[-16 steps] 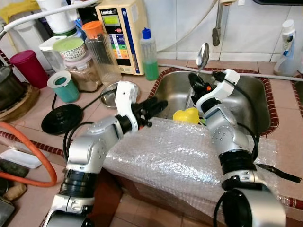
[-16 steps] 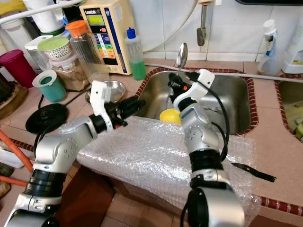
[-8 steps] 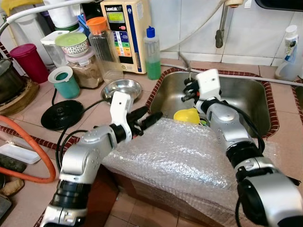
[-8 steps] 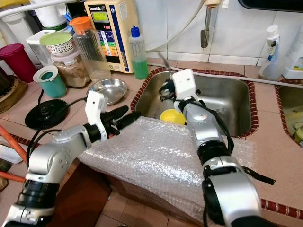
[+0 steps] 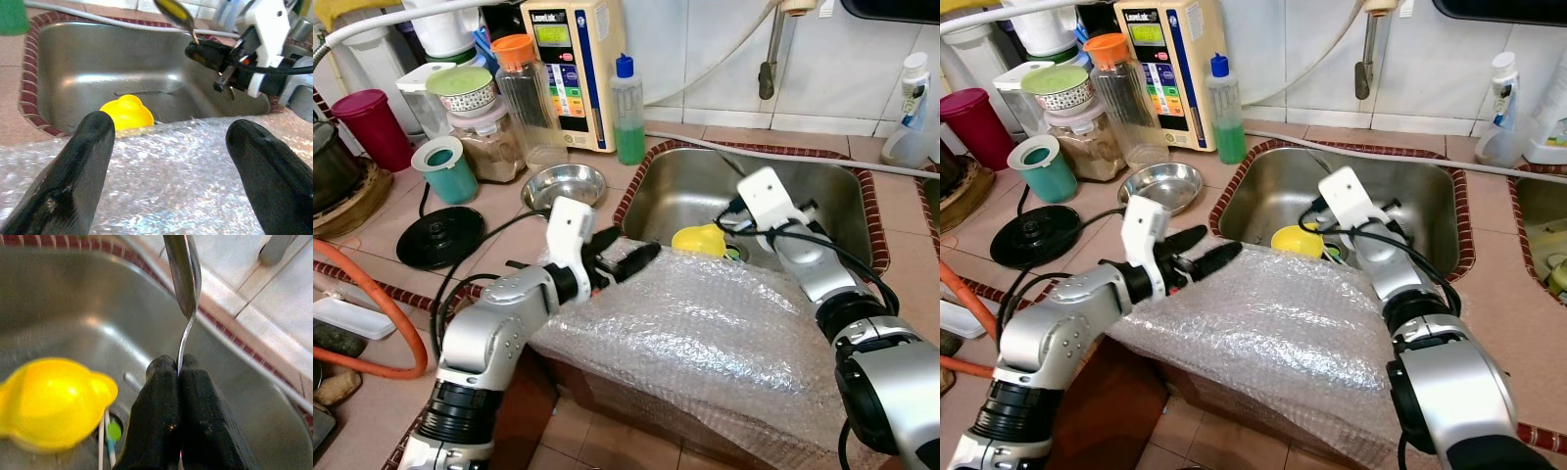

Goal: Kitchen organization

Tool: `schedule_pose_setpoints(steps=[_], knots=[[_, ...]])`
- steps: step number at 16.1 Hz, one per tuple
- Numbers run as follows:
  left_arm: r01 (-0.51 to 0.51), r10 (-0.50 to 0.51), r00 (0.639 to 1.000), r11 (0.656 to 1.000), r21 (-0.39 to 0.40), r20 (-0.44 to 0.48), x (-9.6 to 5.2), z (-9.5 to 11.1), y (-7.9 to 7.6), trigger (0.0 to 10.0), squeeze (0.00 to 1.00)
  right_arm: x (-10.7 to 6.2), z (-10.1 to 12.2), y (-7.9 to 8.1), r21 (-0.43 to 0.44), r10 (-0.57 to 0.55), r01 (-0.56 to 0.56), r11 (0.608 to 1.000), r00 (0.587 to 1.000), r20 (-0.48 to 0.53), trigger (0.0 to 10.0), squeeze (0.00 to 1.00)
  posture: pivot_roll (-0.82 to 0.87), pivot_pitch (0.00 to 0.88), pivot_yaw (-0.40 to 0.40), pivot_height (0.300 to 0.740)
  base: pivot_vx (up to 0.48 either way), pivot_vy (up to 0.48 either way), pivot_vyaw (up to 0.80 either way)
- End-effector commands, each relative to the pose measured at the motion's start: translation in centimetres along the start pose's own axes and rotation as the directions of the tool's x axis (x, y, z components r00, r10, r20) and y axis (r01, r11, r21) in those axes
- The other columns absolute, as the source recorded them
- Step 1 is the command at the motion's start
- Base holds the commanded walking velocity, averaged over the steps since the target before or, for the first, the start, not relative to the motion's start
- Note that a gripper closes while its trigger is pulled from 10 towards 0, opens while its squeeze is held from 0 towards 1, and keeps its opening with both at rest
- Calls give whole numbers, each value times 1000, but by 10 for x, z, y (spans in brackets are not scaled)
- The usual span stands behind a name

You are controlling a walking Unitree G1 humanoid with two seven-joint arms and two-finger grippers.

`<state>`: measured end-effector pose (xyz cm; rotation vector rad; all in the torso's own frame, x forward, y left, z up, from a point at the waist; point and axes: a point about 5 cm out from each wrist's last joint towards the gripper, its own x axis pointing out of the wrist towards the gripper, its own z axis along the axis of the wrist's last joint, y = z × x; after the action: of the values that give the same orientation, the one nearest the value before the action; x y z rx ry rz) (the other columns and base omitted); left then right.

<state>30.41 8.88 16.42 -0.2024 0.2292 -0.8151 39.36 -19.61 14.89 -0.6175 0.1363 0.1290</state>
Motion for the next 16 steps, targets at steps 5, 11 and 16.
schedule_pose_setpoints(steps=[5, 11, 16], knots=[[14, -10, 997, 998, 55, -73, -3, -4, 0, 10000, 1000, -5, -24, 15, 12, 116, -115, 993, 985, -125, 9961, 0, 213, 0, 139, 740, 0, 0, 0], [26, -19, 995, 998, 64, -98, -4, -6, -1, 10000, 1000, -6, -26, 26, 45, 175, -171, 984, 975, -136, 10000, 1000, 212, 0, 139, 740, 0, 0, 0], [15, -9, 996, 998, 69, -86, -1, -4, 0, 10000, 1000, -4, -18, 29, 117, 190, -178, 977, 977, -94, 10000, 1000, 208, 0, 136, 740, 0, 0, 0]])
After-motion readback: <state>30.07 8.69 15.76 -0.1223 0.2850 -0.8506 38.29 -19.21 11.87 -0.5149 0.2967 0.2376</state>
